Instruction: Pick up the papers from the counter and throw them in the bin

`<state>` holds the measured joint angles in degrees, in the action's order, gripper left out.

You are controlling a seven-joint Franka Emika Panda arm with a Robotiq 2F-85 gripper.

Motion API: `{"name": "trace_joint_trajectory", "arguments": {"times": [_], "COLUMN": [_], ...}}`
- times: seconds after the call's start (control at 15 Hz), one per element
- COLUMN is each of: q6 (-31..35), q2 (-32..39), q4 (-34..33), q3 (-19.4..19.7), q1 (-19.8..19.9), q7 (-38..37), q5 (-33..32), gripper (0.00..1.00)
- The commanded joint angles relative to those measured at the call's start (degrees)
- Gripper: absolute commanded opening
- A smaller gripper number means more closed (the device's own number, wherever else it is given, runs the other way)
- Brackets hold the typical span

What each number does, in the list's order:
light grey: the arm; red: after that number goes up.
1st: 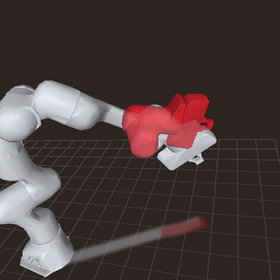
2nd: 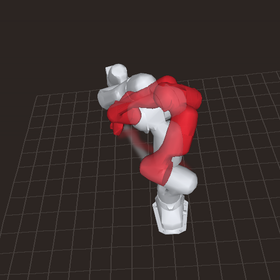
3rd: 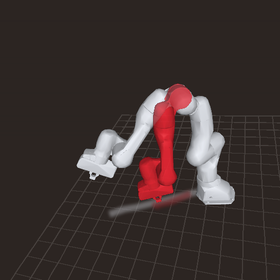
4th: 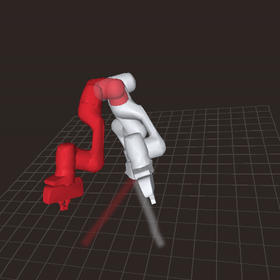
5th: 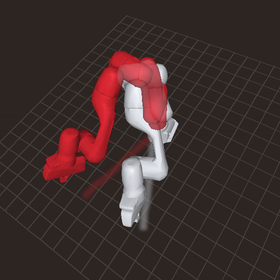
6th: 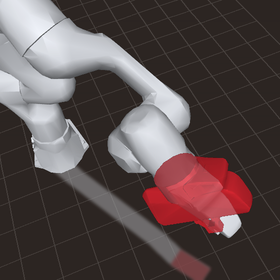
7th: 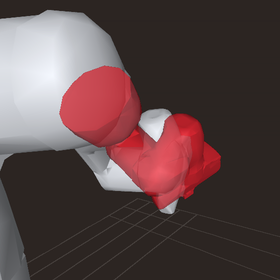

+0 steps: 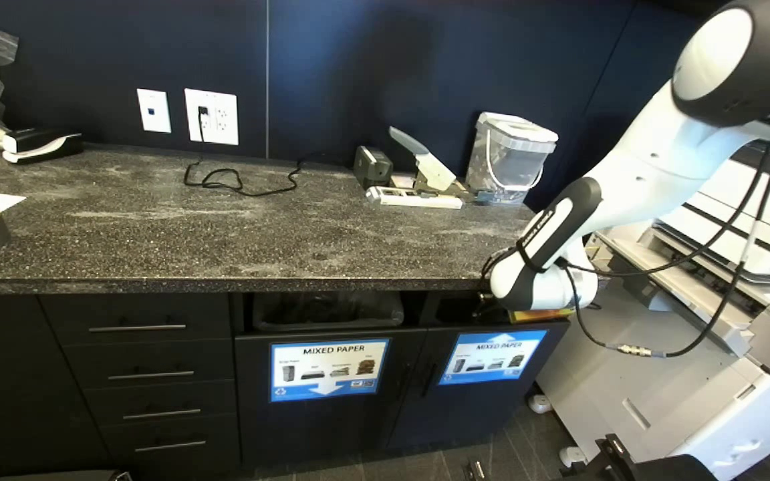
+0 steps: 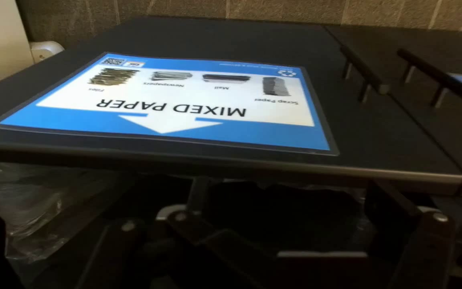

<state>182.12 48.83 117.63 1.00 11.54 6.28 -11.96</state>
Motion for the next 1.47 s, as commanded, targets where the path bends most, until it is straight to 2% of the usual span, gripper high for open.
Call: {"name": "trace_joint_trajectory", "arguments": {"times": [0.0,0.2,0.47,0.8,1.07,1.27,1.4], "q6": [-12.37,-23.47,-39.18,-56.85,-67.11,-72.21,-73.26], "q2": [-14.27,-24.17,-37.58,-53.78,-67.07,-72.11,-73.83], "q4": [8.48,12.32,16.77,22.05,26.53,26.85,27.17], "q3": [-6.7,-7.81,-5.24,-4.51,-4.06,-3.13,-2.34], "q1": [5.68,5.37,0.17,-4.87,-9.11,-11.04,-11.74], "q7": [5.36,7.81,7.75,7.27,6.09,5.42,5.27], "q5": [0.85,3.87,5.83,8.53,12.25,12.94,12.81], "gripper": [1.0,1.0,1.0,1.0,1.0,1.0,1.0]}}
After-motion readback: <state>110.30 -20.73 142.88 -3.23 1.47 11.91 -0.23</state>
